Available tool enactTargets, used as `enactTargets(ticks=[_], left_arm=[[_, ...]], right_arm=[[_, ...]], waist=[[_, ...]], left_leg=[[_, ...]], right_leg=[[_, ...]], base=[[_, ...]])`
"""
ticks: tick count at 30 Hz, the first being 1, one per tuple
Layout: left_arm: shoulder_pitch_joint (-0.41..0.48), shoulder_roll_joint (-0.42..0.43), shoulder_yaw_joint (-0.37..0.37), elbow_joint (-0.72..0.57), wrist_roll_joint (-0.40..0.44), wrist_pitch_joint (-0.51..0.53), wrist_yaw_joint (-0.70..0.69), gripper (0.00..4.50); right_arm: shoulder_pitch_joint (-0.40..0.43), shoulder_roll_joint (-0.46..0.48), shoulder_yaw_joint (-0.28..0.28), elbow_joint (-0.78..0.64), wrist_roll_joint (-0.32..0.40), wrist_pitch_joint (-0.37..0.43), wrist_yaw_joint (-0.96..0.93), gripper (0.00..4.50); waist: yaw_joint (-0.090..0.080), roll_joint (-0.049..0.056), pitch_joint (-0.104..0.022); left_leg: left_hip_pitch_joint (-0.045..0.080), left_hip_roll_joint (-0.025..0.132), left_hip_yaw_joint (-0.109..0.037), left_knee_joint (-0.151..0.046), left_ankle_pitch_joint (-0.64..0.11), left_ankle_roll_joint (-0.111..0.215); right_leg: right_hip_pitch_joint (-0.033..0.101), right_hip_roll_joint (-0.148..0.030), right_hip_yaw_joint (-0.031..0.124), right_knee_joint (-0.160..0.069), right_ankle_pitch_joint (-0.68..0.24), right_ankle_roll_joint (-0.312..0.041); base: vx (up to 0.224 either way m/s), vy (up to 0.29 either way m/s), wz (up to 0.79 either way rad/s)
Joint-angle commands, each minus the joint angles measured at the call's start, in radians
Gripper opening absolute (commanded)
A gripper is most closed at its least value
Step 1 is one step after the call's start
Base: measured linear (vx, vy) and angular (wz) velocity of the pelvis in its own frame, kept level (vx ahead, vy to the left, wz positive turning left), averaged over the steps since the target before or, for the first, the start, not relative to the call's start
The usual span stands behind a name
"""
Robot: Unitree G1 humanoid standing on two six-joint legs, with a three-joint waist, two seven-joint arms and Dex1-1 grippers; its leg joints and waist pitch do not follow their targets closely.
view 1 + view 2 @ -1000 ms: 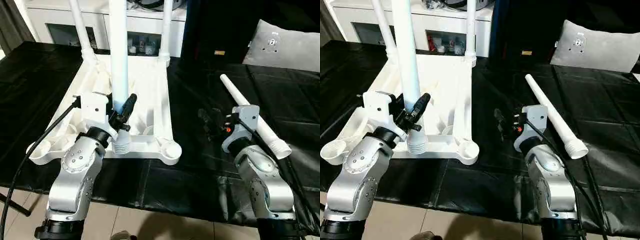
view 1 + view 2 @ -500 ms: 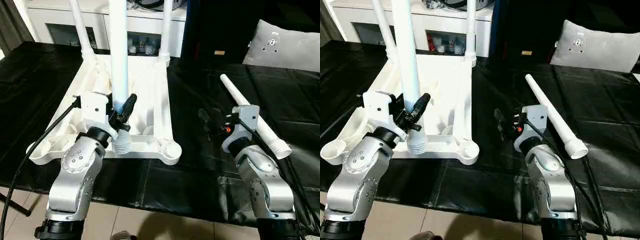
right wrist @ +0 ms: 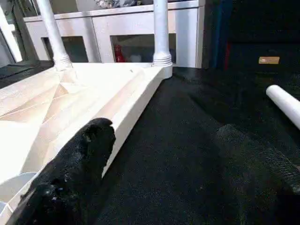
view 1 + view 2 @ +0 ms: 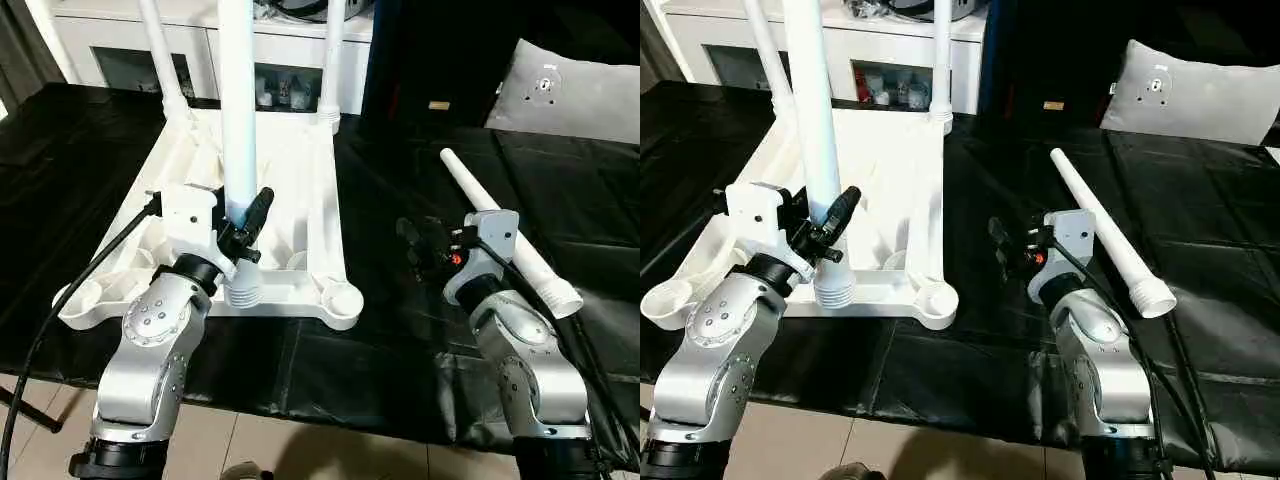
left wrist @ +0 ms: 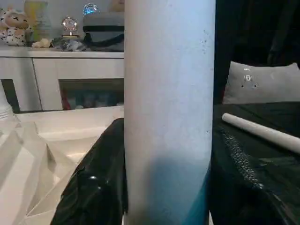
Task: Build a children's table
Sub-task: Pick table leg
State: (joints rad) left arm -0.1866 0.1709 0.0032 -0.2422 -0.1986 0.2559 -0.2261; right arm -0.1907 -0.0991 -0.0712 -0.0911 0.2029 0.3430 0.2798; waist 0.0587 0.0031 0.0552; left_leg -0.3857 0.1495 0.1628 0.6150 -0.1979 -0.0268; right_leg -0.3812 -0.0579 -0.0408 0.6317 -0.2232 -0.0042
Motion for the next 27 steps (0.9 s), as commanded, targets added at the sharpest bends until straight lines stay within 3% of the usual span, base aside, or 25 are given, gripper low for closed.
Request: enactTargets(ticks=[1, 15, 16, 17, 18, 19, 21, 24, 26, 27], left_arm=[[0.003, 0.0, 0.002, -0.016, 0.009, -0.003, 0.0, 1.88], [0.003, 0.0, 0.002, -0.016, 0.009, -0.003, 0.0, 1.88], [-0.092, 0.072, 0.023, -0.014, 0.053, 0.31, 0.075, 1.88], [-0.098, 0.068, 0.023, -0.017, 0.051, 0.311, 0.078, 1.88], [-0.099, 0.067, 0.024, -0.018, 0.051, 0.312, 0.079, 1.88], [-0.102, 0.068, 0.028, -0.03, 0.047, 0.319, 0.081, 1.88], [-0.103, 0.069, 0.03, -0.034, 0.045, 0.322, 0.081, 1.88], [-0.116, 0.081, 0.048, -0.044, 0.032, 0.338, 0.079, 1.88], [-0.141, 0.084, 0.068, -0.054, 0.002, 0.372, 0.077, 1.88], [-0.182, 0.077, 0.088, -0.065, -0.038, 0.44, 0.078, 1.88]], right_arm=[[0.001, -0.001, -0.006, 0.003, 0.002, -0.005, -0.006, 3.9], [0.001, -0.001, -0.006, 0.003, 0.002, -0.005, -0.006, 3.9], [-0.007, -0.113, -0.029, -0.123, -0.109, 0.162, -0.101, 3.9], [-0.01, -0.111, -0.027, -0.12, -0.107, 0.154, -0.098, 3.9], [-0.011, -0.11, -0.026, -0.12, -0.104, 0.153, -0.095, 3.9], [-0.017, -0.104, -0.015, -0.122, -0.086, 0.147, -0.075, 3.9], [-0.02, -0.102, -0.012, -0.123, -0.08, 0.145, -0.068, 3.9], [-0.035, -0.099, 0.005, -0.129, -0.077, 0.121, -0.05, 3.9], [-0.057, -0.081, -0.005, -0.14, -0.028, 0.139, -0.037, 3.9], [-0.084, -0.07, -0.015, -0.152, 0.023, 0.18, -0.035, 3.9]], waist=[[0.001, -0.004, -0.059], [0.0, -0.003, -0.059], [-0.009, -0.013, -0.059], [0.006, -0.003, -0.059], [-0.002, -0.011, -0.052], [0.001, -0.014, -0.054], [-0.006, -0.017, -0.055], [-0.015, -0.018, -0.057], [-0.013, -0.014, -0.058], [-0.014, -0.012, -0.06]], left_leg=[[0.017, 0.073, -0.025, -0.08, -0.13, 0.007], [0.017, 0.073, -0.025, -0.081, -0.135, 0.006], [0.021, 0.073, -0.022, -0.081, -0.108, -0.01], [0.039, 0.068, -0.023, -0.076, -0.097, -0.018], [0.016, 0.062, -0.023, -0.081, -0.121, -0.023], [0.023, 0.065, -0.02, -0.079, -0.155, -0.023], [0.018, 0.066, -0.024, -0.081, -0.161, -0.02], [0.018, 0.069, -0.026, -0.082, -0.167, -0.015], [0.02, 0.068, -0.024, -0.079, -0.154, -0.008], [0.022, 0.067, -0.025, -0.078, -0.142, -0.008]], right_leg=[[0.039, -0.083, 0.05, -0.073, -0.053, -0.178], [0.039, -0.083, 0.05, -0.074, -0.057, -0.179], [0.039, -0.072, 0.05, -0.064, -0.031, -0.173], [0.027, -0.066, 0.047, -0.066, -0.029, -0.16], [0.044, -0.075, 0.049, -0.072, -0.083, -0.146], [0.037, -0.083, 0.051, -0.08, -0.15, -0.135], [0.04, -0.083, 0.05, -0.081, -0.173, -0.136], [0.035, -0.081, 0.049, -0.079, -0.135, -0.155], [0.035, -0.082, 0.05, -0.076, -0.11, -0.167], [0.035, -0.079, 0.049, -0.072, -0.09, -0.171]], base=[[0.0, 0.0, 0.0], [0.0, 0.0, 0.0], [0.0, 0.0, 0.0], [0.0, 0.0, 0.0], [0.0, 0.0, 0.0], [0.0, 0.0, 0.0], [0.0, 0.0, 0.0], [0.0, 0.0, 0.0], [0.0, 0.0, 0.0], [0.0, 0.0, 0.0]])
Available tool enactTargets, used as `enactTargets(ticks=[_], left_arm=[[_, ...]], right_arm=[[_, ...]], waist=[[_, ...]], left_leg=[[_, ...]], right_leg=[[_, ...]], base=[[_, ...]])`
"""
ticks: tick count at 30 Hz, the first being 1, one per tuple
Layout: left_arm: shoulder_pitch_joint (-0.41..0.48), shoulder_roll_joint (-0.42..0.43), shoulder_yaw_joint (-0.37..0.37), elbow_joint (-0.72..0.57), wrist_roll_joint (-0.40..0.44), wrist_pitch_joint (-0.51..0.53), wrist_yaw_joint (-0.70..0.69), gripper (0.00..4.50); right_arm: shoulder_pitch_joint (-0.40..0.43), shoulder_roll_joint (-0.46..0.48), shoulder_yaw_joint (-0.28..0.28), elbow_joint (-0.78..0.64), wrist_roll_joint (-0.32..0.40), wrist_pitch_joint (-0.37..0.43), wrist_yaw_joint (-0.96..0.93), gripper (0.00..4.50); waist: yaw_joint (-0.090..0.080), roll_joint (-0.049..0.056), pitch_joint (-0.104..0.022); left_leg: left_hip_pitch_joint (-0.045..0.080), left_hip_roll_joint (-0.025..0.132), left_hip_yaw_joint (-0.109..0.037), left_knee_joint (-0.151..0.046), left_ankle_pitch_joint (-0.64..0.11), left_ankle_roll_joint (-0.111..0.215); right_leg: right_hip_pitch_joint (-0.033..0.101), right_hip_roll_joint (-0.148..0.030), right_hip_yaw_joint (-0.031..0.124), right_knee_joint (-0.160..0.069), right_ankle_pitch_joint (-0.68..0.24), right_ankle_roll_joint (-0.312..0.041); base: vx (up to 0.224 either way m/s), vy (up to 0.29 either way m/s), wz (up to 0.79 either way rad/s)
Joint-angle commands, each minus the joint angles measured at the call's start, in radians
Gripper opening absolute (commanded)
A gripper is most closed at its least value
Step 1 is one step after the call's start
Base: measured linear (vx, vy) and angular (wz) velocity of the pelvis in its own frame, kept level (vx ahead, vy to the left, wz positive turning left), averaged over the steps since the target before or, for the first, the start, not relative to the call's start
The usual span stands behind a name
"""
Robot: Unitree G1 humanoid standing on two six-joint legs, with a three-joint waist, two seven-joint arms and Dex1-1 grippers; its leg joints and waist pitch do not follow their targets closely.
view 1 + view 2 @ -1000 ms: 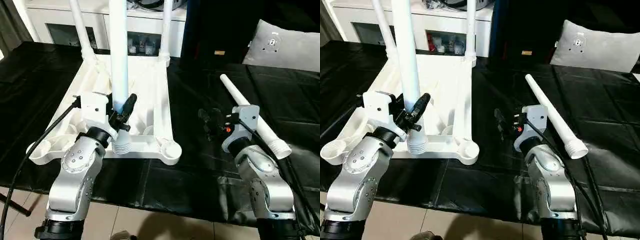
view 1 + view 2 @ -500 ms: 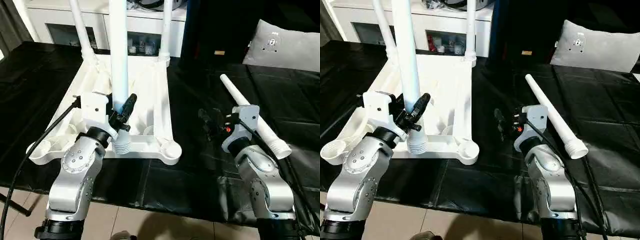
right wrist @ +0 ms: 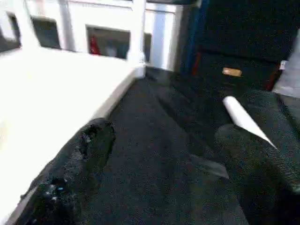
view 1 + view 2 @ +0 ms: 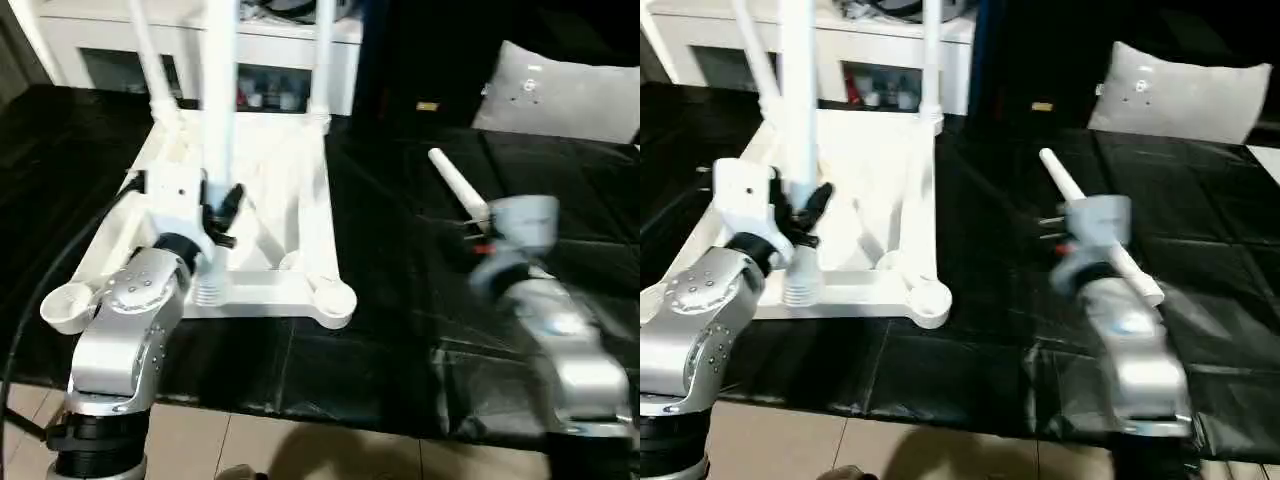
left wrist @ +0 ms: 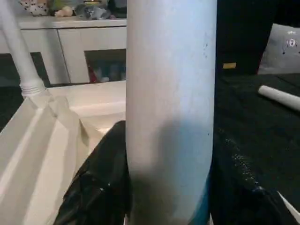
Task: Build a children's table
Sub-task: Pick table leg
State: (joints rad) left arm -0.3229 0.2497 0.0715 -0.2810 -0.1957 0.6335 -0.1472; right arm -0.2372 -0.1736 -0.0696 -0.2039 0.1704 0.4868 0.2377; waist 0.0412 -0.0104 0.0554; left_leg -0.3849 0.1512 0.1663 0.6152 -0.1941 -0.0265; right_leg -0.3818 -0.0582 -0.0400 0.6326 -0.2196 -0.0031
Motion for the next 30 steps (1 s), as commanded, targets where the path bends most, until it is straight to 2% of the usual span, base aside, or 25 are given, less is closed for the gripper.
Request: enactTargets(ticks=[1, 3, 4, 5, 7, 8, 9, 10, 13, 17, 18, 19, 24, 25, 26, 27, 28, 29, 30], left_arm=[[-0.05, -0.003, 0.021, -0.026, -0.045, 0.069, -0.001, 1.88], [-0.112, -0.046, 0.058, -0.014, -0.106, 0.108, 0.003, 1.88], [-0.134, -0.067, 0.075, -0.006, -0.129, 0.113, 0.005, 1.88], [-0.162, -0.093, 0.097, 0.008, -0.158, 0.12, 0.014, 1.88], [-0.216, -0.125, 0.129, 0.049, -0.199, 0.132, 0.028, 1.88], [-0.281, -0.15, 0.155, 0.103, -0.249, 0.147, 0.028, 1.88], [-0.281, -0.15, 0.155, 0.103, -0.249, 0.147, 0.028, 1.88], [-0.345, -0.163, 0.163, 0.158, -0.277, 0.148, 0.017, 1.88], [-0.41, -0.174, 0.166, 0.214, -0.287, 0.118, -0.003, 1.88], [-0.451, -0.195, 0.169, 0.254, -0.307, 0.156, -0.033, 1.88], [-0.456, -0.203, 0.161, 0.261, -0.321, 0.153, -0.043, 1.88], [-0.456, -0.203, 0.161, 0.261, -0.321, 0.153, -0.043, 1.88], [-0.47, -0.208, 0.126, 0.261, -0.352, 0.155, -0.081, 1.88], [-0.479, -0.202, 0.107, 0.271, -0.335, 0.141, -0.09, 1.88], [-0.483, -0.197, 0.08, 0.276, -0.298, 0.118, -0.09, 1.88], [-0.483, -0.197, 0.078, 0.276, -0.296, 0.117, -0.089, 1.88], [-0.484, -0.197, 0.075, 0.277, -0.29, 0.114, -0.088, 1.88], [-0.486, -0.208, 0.065, 0.279, -0.261, 0.086, -0.068, 1.88], [-0.488, -0.215, 0.059, 0.281, -0.243, 0.068, -0.046, 1.88]], right_arm=[[-0.041, 0.006, -0.018, -0.04, 0.061, 0.04, 0.008, 3.9], [-0.078, 0.01, -0.028, -0.027, 0.095, 0.069, 0.034, 3.9], [-0.092, 0.009, -0.03, -0.018, 0.103, 0.075, 0.048, 3.9], [-0.112, 0.009, -0.034, 0.001, 0.108, 0.08, 0.059, 3.9], [-0.159, 0.012, -0.042, 0.037, 0.125, 0.064, 0.081, 3.9], [-0.22, 0.018, -0.055, 0.072, 0.165, 0.048, 0.116, 3.9], [-0.22, 0.018, -0.055, 0.072, 0.165, 0.048, 0.116, 3.9], [-0.272, -0.001, -0.05, 0.097, 0.19, 0.061, 0.162, 3.9], [-0.314, -0.046, -0.042, 0.122, 0.233, 0.141, 0.215, 3.9], [-0.39, -0.027, -0.143, 0.152, 0.384, 0.265, 0.217, 3.9], [-0.406, -0.032, -0.154, 0.154, 0.416, 0.273, 0.245, 3.9], [-0.406, -0.032, -0.154, 0.154, 0.416, 0.273, 0.245, 3.9], [-0.397, -0.074, -0.116, 0.148, 0.412, 0.246, 0.334, 3.9], [-0.39, -0.099, -0.088, 0.144, 0.397, 0.238, 0.364, 3.9], [-0.373, -0.134, -0.03, 0.124, 0.352, 0.217, 0.396, 3.9], [-0.372, -0.136, -0.026, 0.123, 0.349, 0.216, 0.398, 3.9], [-0.369, -0.141, -0.016, 0.118, 0.343, 0.214, 0.402, 3.9], [-0.356, -0.145, 0.015, 0.09, 0.337, 0.221, 0.408, 3.9], [-0.35, -0.144, 0.04, 0.075, 0.329, 0.222, 0.404, 3.9]], waist=[[0.004, 0.001, -0.059], [0.006, 0.005, -0.058], [0.004, 0.002, -0.059], [0.012, 0.004, -0.06], [0.016, 0.002, -0.061], [0.017, 0.005, -0.065], [0.018, 0.003, -0.065], [0.021, 0.002, -0.064], [0.023, 0.0, -0.066], [0.029, 0.001, -0.07], [0.03, 0.004, -0.07], [0.032, 0.002, -0.071], [0.043, 0.002, -0.068], [0.045, 0.006, -0.067], [0.049, 0.005, -0.068], [0.053, 0.004, -0.067], [0.053, 0.004, -0.067], [0.052, 0.003, -0.066], [0.053, 0.007, -0.065]], left_leg=[[0.022, 0.066, -0.029, -0.078, -0.141, -0.008], [0.021, 0.066, -0.028, -0.078, -0.145, -0.012], [0.021, 0.066, -0.025, -0.077, -0.148, -0.015], [0.022, 0.066, -0.026, -0.074, -0.136, -0.019], [0.02, 0.064, -0.024, -0.074, -0.131, -0.018], [0.022, 0.059, -0.023, -0.069, -0.126, -0.017], [0.019, 0.06, -0.024, -0.07, -0.119, -0.012], [0.016, 0.062, -0.025, -0.07, -0.11, -0.009], [0.019, 0.063, -0.024, -0.068, -0.082, 0.01], [0.017, 0.065, -0.024, -0.065, -0.051, 0.031], [0.016, 0.065, -0.023, -0.064, -0.049, 0.035], [0.016, 0.065, -0.023, -0.064, -0.047, 0.034], [0.018, 0.07, -0.022, -0.067, -0.07, 0.021], [0.019, 0.07, -0.022, -0.067, -0.076, 0.019], [0.021, 0.071, -0.022, -0.067, -0.084, 0.014], [0.019, 0.073, -0.023, -0.069, -0.085, 0.007], [0.02, 0.073, -0.023, -0.069, -0.087, 0.005], [0.02, 0.073, -0.024, -0.07, -0.094, 0.002], [0.018, 0.074, -0.026, -0.071, -0.099, 0.0]], right_leg=[[0.034, -0.077, 0.046, -0.072, -0.085, -0.177], [0.034, -0.079, 0.047, -0.073, -0.085, -0.18], [0.036, -0.079, 0.048, -0.072, -0.083, -0.187], [0.036, -0.08, 0.047, -0.073, -0.065, -0.199], [0.038, -0.08, 0.048, -0.072, -0.057, -0.202], [0.037, -0.08, 0.047, -0.07, -0.044, -0.214], [0.041, -0.079, 0.046, -0.071, -0.038, -0.212], [0.043, -0.081, 0.047, -0.069, -0.028, -0.209], [0.044, -0.078, 0.045, -0.067, 0.006, -0.215], [0.049, -0.084, 0.046, -0.064, 0.038, -0.241], [0.049, -0.085, 0.045, -0.064, 0.048, -0.249], [0.05, -0.086, 0.044, -0.062, 0.051, -0.253], [0.048, -0.087, 0.044, -0.067, 0.005, -0.251], [0.047, -0.088, 0.044, -0.068, -0.004, -0.249], [0.047, -0.088, 0.044, -0.071, -0.018, -0.24], [0.049, -0.087, 0.045, -0.073, -0.023, -0.224], [0.047, -0.088, 0.046, -0.071, -0.022, -0.225], [0.047, -0.089, 0.045, -0.073, -0.032, -0.224], [0.048, -0.09, 0.046, -0.075, -0.032, -0.221]], base=[[0.0, 0.0, 0.0], [0.0, 0.0, 0.0], [0.0, 0.0, 0.0], [0.0, 0.0, 0.0], [0.0, 0.0, 0.0], [0.0, 0.0, 0.0], [0.0, 0.0, 0.0], [0.0, 0.0, 0.0], [0.0, 0.0, 0.0], [0.0, 0.0, 0.0], [0.0, 0.0, 0.0], [0.0, 0.0, 0.0], [0.0, 0.0, 0.0], [0.0, 0.0, 0.0], [0.0, 0.0, 0.0], [0.0, 0.0, 0.0], [0.0, 0.0, 0.0], [0.0, 0.0, 0.0], [0.0, 0.0, 0.0]])
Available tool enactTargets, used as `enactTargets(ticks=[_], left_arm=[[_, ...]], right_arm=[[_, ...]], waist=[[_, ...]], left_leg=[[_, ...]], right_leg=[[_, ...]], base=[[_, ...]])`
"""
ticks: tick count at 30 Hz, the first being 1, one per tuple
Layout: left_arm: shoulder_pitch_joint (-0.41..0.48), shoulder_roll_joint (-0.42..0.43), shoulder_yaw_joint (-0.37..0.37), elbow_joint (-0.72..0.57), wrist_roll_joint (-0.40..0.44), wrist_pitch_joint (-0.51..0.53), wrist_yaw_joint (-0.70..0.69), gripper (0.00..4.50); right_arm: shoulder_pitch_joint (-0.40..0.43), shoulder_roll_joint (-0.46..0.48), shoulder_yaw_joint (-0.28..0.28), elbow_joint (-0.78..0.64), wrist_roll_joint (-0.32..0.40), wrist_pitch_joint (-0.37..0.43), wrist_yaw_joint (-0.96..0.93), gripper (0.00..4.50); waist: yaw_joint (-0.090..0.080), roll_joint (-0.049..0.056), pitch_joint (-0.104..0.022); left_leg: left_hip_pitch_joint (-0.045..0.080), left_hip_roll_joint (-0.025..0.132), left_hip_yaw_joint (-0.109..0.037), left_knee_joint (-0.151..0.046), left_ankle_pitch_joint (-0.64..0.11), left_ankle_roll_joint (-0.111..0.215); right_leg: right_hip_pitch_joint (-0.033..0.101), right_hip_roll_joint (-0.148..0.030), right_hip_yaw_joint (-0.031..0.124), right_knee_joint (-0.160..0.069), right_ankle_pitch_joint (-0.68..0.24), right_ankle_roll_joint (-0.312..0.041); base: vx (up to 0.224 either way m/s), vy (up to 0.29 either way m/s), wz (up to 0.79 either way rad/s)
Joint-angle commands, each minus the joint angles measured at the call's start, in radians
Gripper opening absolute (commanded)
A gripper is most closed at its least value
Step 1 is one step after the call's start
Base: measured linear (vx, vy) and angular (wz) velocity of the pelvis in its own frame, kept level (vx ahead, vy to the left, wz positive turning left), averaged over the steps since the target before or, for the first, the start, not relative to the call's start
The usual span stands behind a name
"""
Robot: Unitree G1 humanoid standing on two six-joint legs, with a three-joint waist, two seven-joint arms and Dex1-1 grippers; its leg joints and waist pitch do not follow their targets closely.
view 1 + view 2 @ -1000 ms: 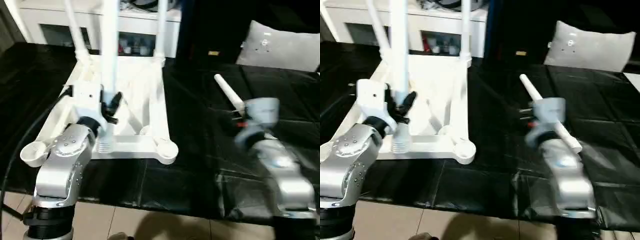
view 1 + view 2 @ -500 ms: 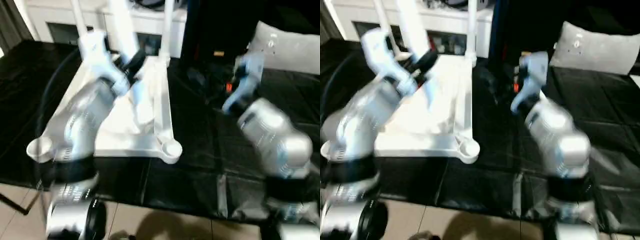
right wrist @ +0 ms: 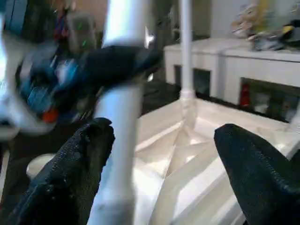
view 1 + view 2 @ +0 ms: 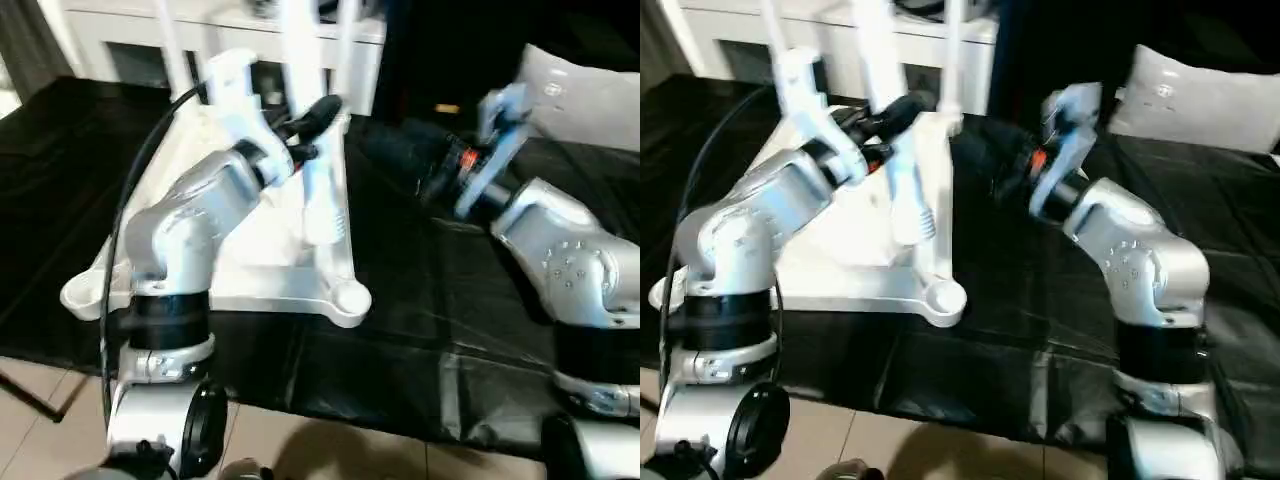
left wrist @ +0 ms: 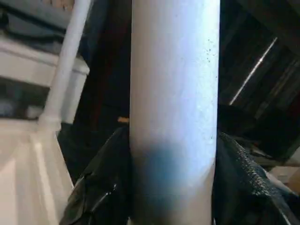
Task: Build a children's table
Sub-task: Pick table leg
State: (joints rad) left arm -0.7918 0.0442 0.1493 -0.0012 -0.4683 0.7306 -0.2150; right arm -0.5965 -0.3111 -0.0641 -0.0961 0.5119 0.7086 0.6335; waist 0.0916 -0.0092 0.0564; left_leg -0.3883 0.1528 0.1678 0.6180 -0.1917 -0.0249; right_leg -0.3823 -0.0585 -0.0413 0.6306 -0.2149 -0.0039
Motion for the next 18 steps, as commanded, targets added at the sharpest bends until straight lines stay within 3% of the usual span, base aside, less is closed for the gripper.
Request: enactTargets(ticks=[1, 2, 3, 6, 7, 10, 11, 13, 16, 18], left_arm=[[-0.017, -0.013, -0.039, 0.001, 0.064, -0.054, 0.047, 1.88], [-0.014, -0.017, -0.06, -0.002, 0.094, -0.075, 0.07, 1.88], [-0.009, -0.032, -0.071, -0.008, 0.102, -0.077, 0.091, 1.88], [-0.001, -0.043, -0.098, -0.02, 0.125, -0.084, 0.116, 1.88], [0.002, -0.047, -0.111, -0.025, 0.134, -0.087, 0.124, 1.88], [0.008, -0.047, -0.179, -0.034, 0.201, -0.119, 0.142, 1.88], [0.011, -0.055, -0.195, -0.037, 0.221, -0.131, 0.149, 1.88], [0.013, -0.065, -0.206, -0.04, 0.236, -0.137, 0.162, 1.88], [0.016, -0.066, -0.229, -0.04, 0.276, -0.155, 0.186, 1.88], [0.02, -0.072, -0.242, -0.046, 0.291, -0.159, 0.204, 1.88]], right_arm=[[0.017, 0.006, 0.056, -0.044, -0.018, 0.008, -0.008, 3.9], [0.024, 0.02, 0.077, -0.05, -0.024, 0.018, -0.026, 3.9], [0.036, 0.015, 0.126, -0.051, -0.074, 0.004, -0.044, 3.9], [0.051, 0.034, 0.155, -0.046, -0.093, 0.0, -0.064, 3.9], [0.053, 0.049, 0.155, -0.039, -0.095, 0.001, -0.082, 3.9], [0.045, 0.105, 0.142, 0.01, -0.127, -0.008, -0.172, 3.9], [0.041, 0.122, 0.139, 0.033, -0.151, -0.03, -0.201, 3.63], [0.037, 0.142, 0.129, 0.052, -0.163, -0.048, -0.231, 3.56], [0.031, 0.169, 0.12, 0.065, -0.15, -0.051, -0.258, 3.15], [0.022, 0.191, 0.128, 0.081, -0.161, -0.063, -0.272, 3.11]], waist=[[0.001, 0.006, -0.066], [-0.001, 0.005, -0.068], [-0.002, 0.005, -0.069], [0.0, 0.003, -0.067], [-0.002, 0.0, -0.066], [-0.006, 0.004, -0.065], [-0.007, 0.001, -0.065], [-0.007, 0.001, -0.065], [-0.009, 0.001, -0.065], [-0.009, 0.001, -0.065]], left_leg=[[0.021, 0.074, -0.028, -0.075, -0.105, -0.003], [0.022, 0.075, -0.03, -0.075, -0.102, -0.002], [0.022, 0.074, -0.03, -0.075, -0.103, -0.004], [0.022, 0.073, -0.028, -0.075, -0.115, -0.017], [0.02, 0.073, -0.029, -0.076, -0.114, -0.017], [0.022, 0.074, -0.03, -0.079, -0.131, -0.025], [0.022, 0.074, -0.029, -0.08, -0.134, -0.032], [0.02, 0.074, -0.029, -0.08, -0.133, -0.04], [0.022, 0.074, -0.03, -0.081, -0.128, -0.032], [0.02, 0.074, -0.028, -0.081, -0.126, -0.03]], right_leg=[[0.049, -0.089, 0.048, -0.073, -0.036, -0.217], [0.049, -0.089, 0.047, -0.07, -0.024, -0.215], [0.049, -0.091, 0.047, -0.07, -0.022, -0.22], [0.047, -0.091, 0.049, -0.073, -0.039, -0.219], [0.048, -0.091, 0.049, -0.072, -0.041, -0.218], [0.042, -0.09, 0.049, -0.076, -0.072, -0.21], [0.043, -0.089, 0.049, -0.076, -0.079, -0.206], [0.042, -0.091, 0.05, -0.076, -0.074, -0.206], [0.042, -0.089, 0.049, -0.074, -0.055, -0.199], [0.043, -0.089, 0.05, -0.073, -0.047, -0.195]], base=[[0.0, 0.0, 0.0], [0.0, 0.0, 0.0], [0.0, 0.0, 0.0], [0.0, 0.0, 0.0], [0.0, 0.0, 0.0], [0.0, 0.0, 0.0], [0.0, 0.0, 0.0], [0.0, 0.0, 0.0], [0.0, 0.0, 0.0], [0.0, 0.0, 0.0]])
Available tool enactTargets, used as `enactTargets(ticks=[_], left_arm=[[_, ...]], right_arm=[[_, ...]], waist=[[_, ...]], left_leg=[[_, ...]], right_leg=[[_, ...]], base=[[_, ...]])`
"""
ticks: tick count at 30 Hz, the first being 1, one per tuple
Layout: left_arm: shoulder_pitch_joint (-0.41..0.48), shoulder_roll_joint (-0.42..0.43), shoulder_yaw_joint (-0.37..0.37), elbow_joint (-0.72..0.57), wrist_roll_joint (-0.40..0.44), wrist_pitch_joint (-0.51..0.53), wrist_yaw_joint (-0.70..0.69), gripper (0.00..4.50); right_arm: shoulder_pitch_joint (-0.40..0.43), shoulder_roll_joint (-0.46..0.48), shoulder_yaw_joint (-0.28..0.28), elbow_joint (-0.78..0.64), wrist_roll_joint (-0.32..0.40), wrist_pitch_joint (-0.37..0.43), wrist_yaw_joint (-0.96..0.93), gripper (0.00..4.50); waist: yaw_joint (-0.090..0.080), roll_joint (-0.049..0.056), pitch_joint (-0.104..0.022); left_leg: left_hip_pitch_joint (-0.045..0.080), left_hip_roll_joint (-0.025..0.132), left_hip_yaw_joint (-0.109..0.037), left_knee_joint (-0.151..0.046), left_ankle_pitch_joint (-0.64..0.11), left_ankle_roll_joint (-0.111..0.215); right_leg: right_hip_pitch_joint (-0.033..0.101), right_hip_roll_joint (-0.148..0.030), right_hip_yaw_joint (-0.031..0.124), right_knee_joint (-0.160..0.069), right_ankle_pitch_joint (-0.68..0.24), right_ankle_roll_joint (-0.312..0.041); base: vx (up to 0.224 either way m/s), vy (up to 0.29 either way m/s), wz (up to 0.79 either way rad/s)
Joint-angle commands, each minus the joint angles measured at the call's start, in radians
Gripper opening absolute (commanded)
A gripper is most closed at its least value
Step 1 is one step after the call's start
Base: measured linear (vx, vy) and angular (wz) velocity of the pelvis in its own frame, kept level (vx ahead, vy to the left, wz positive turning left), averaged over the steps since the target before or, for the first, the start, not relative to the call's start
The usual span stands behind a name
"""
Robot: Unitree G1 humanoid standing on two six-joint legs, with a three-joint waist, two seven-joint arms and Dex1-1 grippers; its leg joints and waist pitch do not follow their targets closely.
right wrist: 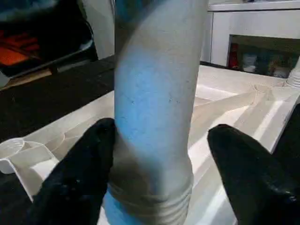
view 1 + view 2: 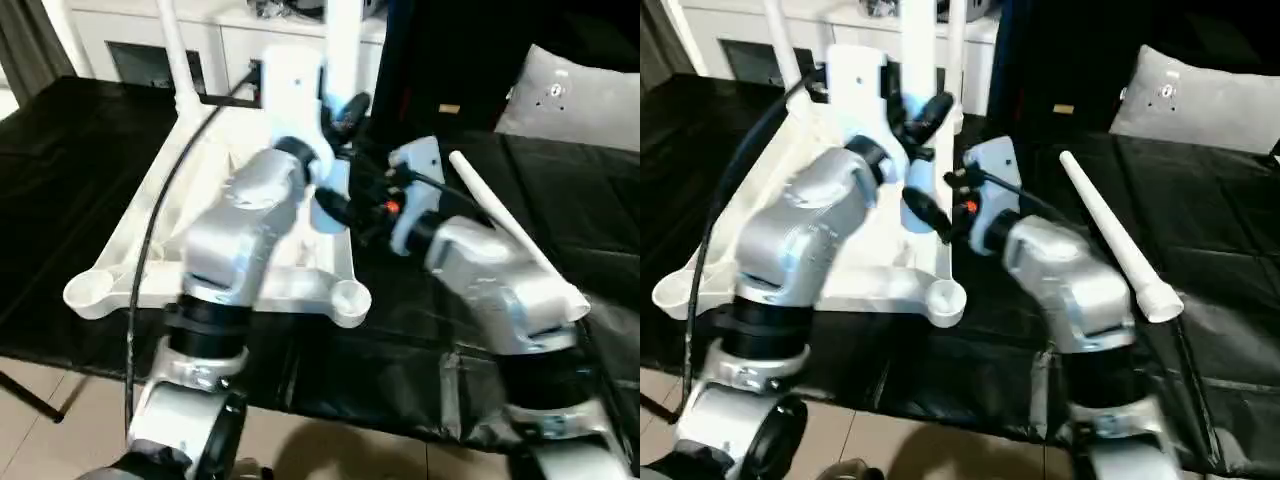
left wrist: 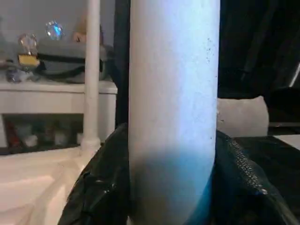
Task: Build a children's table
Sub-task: Pick table leg
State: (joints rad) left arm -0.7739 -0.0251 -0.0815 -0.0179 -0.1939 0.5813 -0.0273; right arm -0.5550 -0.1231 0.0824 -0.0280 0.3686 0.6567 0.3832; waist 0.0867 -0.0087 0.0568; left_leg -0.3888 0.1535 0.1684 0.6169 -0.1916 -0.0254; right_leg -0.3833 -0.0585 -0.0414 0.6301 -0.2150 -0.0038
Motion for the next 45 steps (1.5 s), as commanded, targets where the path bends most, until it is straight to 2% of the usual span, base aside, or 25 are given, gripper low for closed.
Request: enactTargets(ticks=[1, 4, 7, 8, 13, 15, 20, 26, 27, 31, 32, 33, 36, 39, 42, 45], left_arm=[[0.003, -0.005, -0.012, -0.031, 0.018, -0.011, 0.019, 1.88], [0.008, -0.012, -0.019, -0.035, 0.032, -0.017, 0.024, 1.88], [0.012, -0.019, -0.026, -0.042, 0.049, -0.021, 0.032, 1.88], [0.013, -0.019, -0.027, -0.042, 0.05, -0.022, 0.032, 1.88], [0.021, -0.023, -0.026, -0.052, 0.059, -0.022, 0.042, 1.88], [0.022, -0.023, -0.025, -0.052, 0.06, -0.022, 0.042, 1.88], [0.023, -0.036, -0.013, -0.059, 0.062, -0.015, 0.045, 1.88], [0.022, -0.047, -0.004, -0.067, 0.053, -0.003, 0.043, 1.88], [0.023, -0.048, -0.003, -0.067, 0.051, -0.002, 0.042, 2.42], [0.03, -0.068, 0.025, -0.083, 0.013, 0.005, 0.023, 2.62], [0.031, -0.068, 0.029, -0.085, 0.006, 0.006, 0.017, 2.91], [0.031, -0.07, 0.034, -0.088, 0.001, 0.008, 0.014, 3.0], [0.023, -0.033, 0.037, -0.083, -0.013, -0.006, -0.049, 3.22], [0.019, -0.017, 0.072, -0.077, -0.06, -0.001, -0.097, 3.43], [0.032, -0.001, 0.09, -0.09, -0.139, 0.019, -0.185, 3.68], [0.056, 0.026, 0.102, -0.089, -0.193, 0.044, -0.256, 3.88]], right_arm=[[-0.021, 0.01, -0.021, 0.017, -0.017, -0.012, -0.026, 3.06], [-0.029, 0.035, -0.022, 0.03, -0.016, -0.018, -0.039, 2.68], [-0.044, 0.073, -0.026, 0.059, -0.014, -0.032, -0.07, 2.57], [-0.045, 0.075, -0.026, 0.06, -0.014, -0.032, -0.072, 2.31], [-0.041, 0.114, -0.043, 0.083, -0.033, -0.065, -0.124, 2.02], [-0.042, 0.115, -0.042, 0.085, -0.037, -0.068, -0.129, 1.98], [-0.049, 0.14, -0.074, 0.109, -0.002, 0.003, -0.156, 1.95], [-0.042, 0.143, -0.072, 0.128, -0.01, 0.024, -0.171, 1.95], [-0.042, 0.143, -0.071, 0.128, -0.011, 0.022, -0.17, 1.95], [-0.039, 0.142, -0.076, 0.131, -0.012, -0.008, -0.157, 1.95], [-0.039, 0.14, -0.078, 0.132, -0.011, -0.014, -0.154, 1.95], [-0.039, 0.139, -0.079, 0.131, -0.01, -0.019, -0.15, 1.94], [-0.037, 0.12, -0.076, 0.127, -0.011, -0.052, -0.114, 1.93], [-0.032, 0.101, -0.066, 0.125, -0.006, -0.065, -0.072, 1.93], [-0.025, 0.067, -0.053, 0.113, 0.01, -0.072, -0.001, 1.93], [-0.022, 0.021, -0.068, 0.09, 0.065, -0.053, 0.107, 1.93]], waist=[[-0.004, 0.001, -0.065], [-0.005, 0.001, -0.064], [-0.008, 0.001, -0.063], [-0.008, 0.002, -0.063], [-0.007, 0.002, -0.063], [-0.008, 0.002, -0.063], [-0.009, 0.001, -0.063], [-0.009, 0.0, -0.063], [-0.009, 0.0, -0.063], [-0.006, 0.001, -0.064], [-0.005, 0.0, -0.065], [-0.005, 0.0, -0.065], [-0.004, 0.002, -0.065], [-0.006, 0.001, -0.065], [-0.004, 0.002, -0.065], [-0.001, 0.002, -0.065]], left_leg=[[0.021, 0.073, -0.029, -0.079, -0.13, -0.03], [0.02, 0.073, -0.029, -0.081, -0.136, -0.035], [0.022, 0.073, -0.029, -0.083, -0.155, -0.042], [0.022, 0.073, -0.03, -0.084, -0.158, -0.045], [0.022, 0.073, -0.03, -0.085, -0.154, -0.05], [0.023, 0.073, -0.029, -0.086, -0.155, -0.052], [0.021, 0.072, -0.029, -0.087, -0.152, -0.049], [0.022, 0.073, -0.028, -0.087, -0.144, -0.05], [0.022, 0.073, -0.028, -0.087, -0.144, -0.05], [0.022, 0.073, -0.027, -0.085, -0.124, -0.047], [0.021, 0.074, -0.027, -0.086, -0.117, -0.046], [0.021, 0.074, -0.027, -0.086, -0.117, -0.046], [0.021, 0.069, -0.025, -0.084, -0.118, -0.039], [0.02, 0.069, -0.025, -0.084, -0.118, -0.037], [0.021, 0.07, -0.024, -0.082, -0.107, -0.027], [0.021, 0.072, -0.023, -0.082, -0.103, -0.013]], right_leg=[[0.042, -0.09, 0.05, -0.074, -0.054, -0.196], [0.043, -0.089, 0.05, -0.075, -0.066, -0.193], [0.039, -0.089, 0.051, -0.077, -0.087, -0.19], [0.039, -0.089, 0.051, -0.077, -0.093, -0.185], [0.038, -0.089, 0.051, -0.076, -0.076, -0.174], [0.038, -0.088, 0.051, -0.076, -0.071, -0.171], [0.039, -0.088, 0.051, -0.076, -0.06, -0.17], [0.039, -0.089, 0.051, -0.077, -0.065, -0.166], [0.039, -0.089, 0.051, -0.077, -0.064, -0.166], [0.04, -0.091, 0.051, -0.075, -0.036, -0.18], [0.041, -0.091, 0.051, -0.073, -0.021, -0.183], [0.041, -0.091, 0.051, -0.073, -0.018, -0.185], [0.042, -0.089, 0.05, -0.074, -0.024, -0.177], [0.043, -0.088, 0.05, -0.075, -0.03, -0.175], [0.044, -0.089, 0.049, -0.073, -0.009, -0.194], [0.045, -0.088, 0.049, -0.069, 0.011, -0.206]], base=[[0.0, 0.0, 0.0], [0.0, 0.0, 0.0], [0.0, 0.0, 0.0], [0.0, 0.0, 0.0], [0.0, 0.0, 0.0], [0.0, 0.0, 0.0], [0.0, 0.0, 0.0], [0.0, 0.0, 0.0], [0.0, 0.0, 0.0], [0.0, 0.0, 0.0], [0.0, 0.0, 0.0], [0.0, 0.0, 0.0], [0.0, 0.0, 0.0], [0.0, 0.0, 0.0], [0.0, 0.0, 0.0], [0.0, 0.0, 0.0]])
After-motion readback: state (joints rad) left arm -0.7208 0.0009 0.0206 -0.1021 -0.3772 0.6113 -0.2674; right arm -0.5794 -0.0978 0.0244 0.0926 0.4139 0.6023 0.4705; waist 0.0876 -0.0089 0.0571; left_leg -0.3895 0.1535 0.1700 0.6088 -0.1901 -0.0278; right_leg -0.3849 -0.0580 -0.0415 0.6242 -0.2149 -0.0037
